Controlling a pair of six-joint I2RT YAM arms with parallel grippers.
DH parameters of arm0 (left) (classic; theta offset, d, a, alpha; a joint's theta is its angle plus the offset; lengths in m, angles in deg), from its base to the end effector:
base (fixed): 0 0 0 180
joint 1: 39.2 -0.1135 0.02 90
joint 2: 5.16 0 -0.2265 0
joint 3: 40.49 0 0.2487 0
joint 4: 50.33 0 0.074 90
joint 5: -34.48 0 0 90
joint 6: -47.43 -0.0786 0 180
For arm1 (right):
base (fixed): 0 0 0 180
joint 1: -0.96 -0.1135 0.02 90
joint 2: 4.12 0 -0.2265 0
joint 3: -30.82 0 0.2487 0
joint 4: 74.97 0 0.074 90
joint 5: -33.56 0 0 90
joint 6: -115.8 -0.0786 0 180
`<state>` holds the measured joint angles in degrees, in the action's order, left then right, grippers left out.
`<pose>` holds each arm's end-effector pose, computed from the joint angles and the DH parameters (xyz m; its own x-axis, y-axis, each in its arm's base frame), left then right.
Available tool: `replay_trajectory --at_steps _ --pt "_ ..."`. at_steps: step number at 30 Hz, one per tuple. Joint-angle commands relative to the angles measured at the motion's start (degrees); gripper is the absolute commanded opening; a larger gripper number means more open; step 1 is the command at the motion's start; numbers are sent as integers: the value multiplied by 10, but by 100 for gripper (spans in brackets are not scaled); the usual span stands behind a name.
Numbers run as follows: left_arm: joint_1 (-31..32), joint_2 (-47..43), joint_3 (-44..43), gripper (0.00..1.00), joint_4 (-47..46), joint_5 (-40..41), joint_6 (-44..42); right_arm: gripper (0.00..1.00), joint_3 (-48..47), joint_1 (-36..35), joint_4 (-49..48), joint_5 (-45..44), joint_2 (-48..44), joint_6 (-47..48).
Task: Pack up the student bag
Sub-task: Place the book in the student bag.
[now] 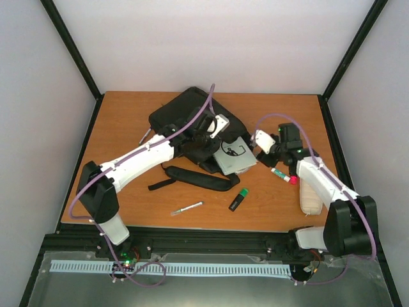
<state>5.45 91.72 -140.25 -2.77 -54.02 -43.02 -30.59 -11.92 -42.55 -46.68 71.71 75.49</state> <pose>0.2889 -0.2825 0.2436 -0.4948 0.4998 -0.7109 0.6932 0.7203 0.0240 0.2983 0.0819 0.1607 -0.2063 -0.8181 -0.5368 -0.7575 0.4808 -0.4416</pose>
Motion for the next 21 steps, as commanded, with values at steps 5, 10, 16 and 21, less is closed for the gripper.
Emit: replay_trajectory --at_steps 5,10,16,21 --pt "3 -85 36 1 -91 -57 -3 67 -122 133 189 280 74 -274" --pt "3 -109 55 1 -91 -61 -12 71 -169 152 271 386 209 -385" --pt "3 -139 84 1 -95 -50 -12 73 -140 150 288 396 238 -415" --pt "4 -144 94 1 -97 -42 -15 75 -118 151 292 396 217 -423"
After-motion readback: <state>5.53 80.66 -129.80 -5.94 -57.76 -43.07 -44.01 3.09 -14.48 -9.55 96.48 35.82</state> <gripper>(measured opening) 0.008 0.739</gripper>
